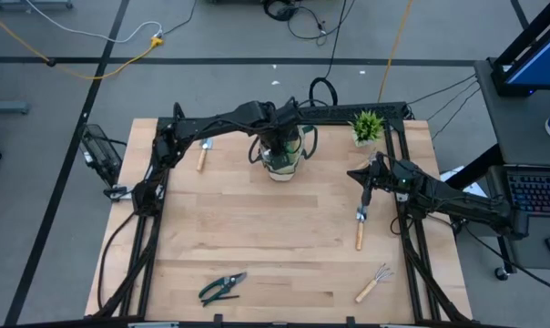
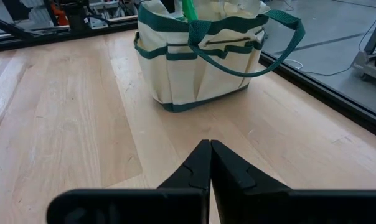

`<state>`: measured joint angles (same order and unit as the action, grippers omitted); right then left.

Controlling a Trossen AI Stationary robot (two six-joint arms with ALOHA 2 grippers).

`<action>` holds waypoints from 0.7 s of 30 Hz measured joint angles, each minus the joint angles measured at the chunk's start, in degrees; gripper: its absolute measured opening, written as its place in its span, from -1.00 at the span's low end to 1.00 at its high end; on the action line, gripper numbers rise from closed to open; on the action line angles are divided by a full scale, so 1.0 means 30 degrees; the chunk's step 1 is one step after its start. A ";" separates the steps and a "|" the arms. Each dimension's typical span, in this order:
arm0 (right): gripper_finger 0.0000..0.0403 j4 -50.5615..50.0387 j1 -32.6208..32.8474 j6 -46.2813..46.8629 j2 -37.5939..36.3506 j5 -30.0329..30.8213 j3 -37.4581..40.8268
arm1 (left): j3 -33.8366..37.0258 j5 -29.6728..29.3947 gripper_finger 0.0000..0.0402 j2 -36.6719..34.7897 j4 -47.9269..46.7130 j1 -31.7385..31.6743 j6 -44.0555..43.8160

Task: Pick & Place Garden tools in Gardening bag
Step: Put the green spray bottle into the gardening bag

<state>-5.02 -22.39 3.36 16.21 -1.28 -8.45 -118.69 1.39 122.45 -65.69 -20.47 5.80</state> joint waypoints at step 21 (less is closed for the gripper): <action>-1.00 0.0000 0.0000 0.0000 0.0007 0.0000 0.0000 | 0.0000 -0.1005 -0.43 0.0000 0.0000 0.0015 -0.0049</action>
<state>-5.02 -22.39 3.36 16.23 -1.28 -8.45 -118.69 -1.63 122.45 -65.69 -20.43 5.65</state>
